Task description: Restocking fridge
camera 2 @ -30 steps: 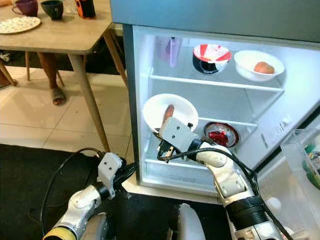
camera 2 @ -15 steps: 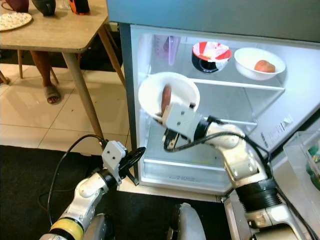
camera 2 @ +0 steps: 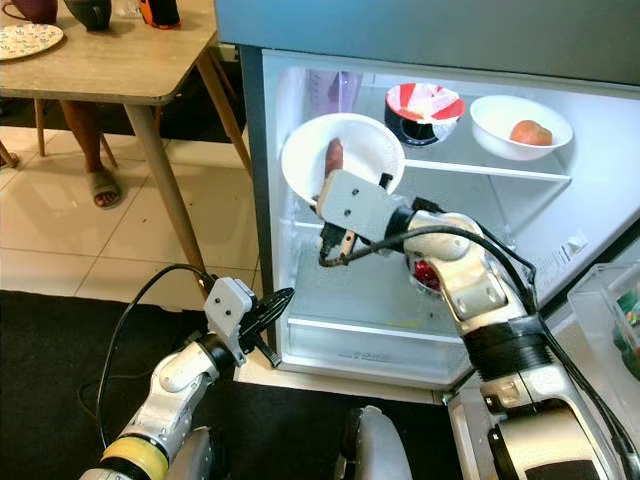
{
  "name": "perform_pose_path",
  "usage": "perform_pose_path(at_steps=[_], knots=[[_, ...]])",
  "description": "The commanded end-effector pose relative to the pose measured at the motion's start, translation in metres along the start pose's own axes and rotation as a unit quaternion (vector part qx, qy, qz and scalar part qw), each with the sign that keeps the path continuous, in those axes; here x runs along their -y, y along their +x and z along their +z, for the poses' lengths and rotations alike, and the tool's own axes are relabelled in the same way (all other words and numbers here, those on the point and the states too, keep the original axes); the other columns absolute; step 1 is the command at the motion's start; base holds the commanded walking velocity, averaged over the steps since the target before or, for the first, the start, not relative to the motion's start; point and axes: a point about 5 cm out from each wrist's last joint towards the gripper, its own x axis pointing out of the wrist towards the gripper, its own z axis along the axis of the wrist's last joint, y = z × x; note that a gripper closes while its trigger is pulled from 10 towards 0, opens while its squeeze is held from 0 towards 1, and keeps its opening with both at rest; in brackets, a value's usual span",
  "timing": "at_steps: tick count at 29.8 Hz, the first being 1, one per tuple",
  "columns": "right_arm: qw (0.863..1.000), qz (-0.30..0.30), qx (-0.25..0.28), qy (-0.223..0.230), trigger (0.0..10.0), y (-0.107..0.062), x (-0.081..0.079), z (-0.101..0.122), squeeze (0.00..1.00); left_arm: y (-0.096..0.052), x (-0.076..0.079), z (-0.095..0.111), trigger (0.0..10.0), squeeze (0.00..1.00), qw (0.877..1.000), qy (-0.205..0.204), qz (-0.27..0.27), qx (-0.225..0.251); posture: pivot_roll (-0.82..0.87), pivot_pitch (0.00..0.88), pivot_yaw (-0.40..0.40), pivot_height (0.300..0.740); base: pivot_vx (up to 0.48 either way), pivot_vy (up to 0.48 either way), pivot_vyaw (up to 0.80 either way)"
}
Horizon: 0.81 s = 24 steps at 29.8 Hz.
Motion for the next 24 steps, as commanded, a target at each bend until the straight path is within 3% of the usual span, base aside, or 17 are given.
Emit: perform_pose_path(at_steps=[1, 9, 24], knots=[[1.0, -0.005, 0.004, -0.011, 10.0, 0.002, 0.002, 0.003, 0.0, 0.001, 0.007, -0.002, 10.0, 0.0, 1.0, -0.014, -0.002, 0.001, -0.09, 0.151, -0.004, 0.592, 0.0, 0.0, 0.0], [0.999, -0.035, -0.019, 0.006, 10.0, 0.032, 0.022, 0.003, 0.0, 0.003, 0.011, 0.005, 10.0, 0.0, 1.0, -0.015, 0.001, 0.014, -0.08, 0.185, -0.021, 0.592, 0.0, 0.0, 0.0], [0.999, -0.03, -0.017, 0.033, 10.0, 0.056, 0.032, 0.013, 0.0, -0.001, 0.016, 0.01, 10.0, 0.0, 1.0, -0.018, 0.005, 0.017, -0.06, 0.226, -0.031, 0.592, 0.0, 0.0, 0.0]])
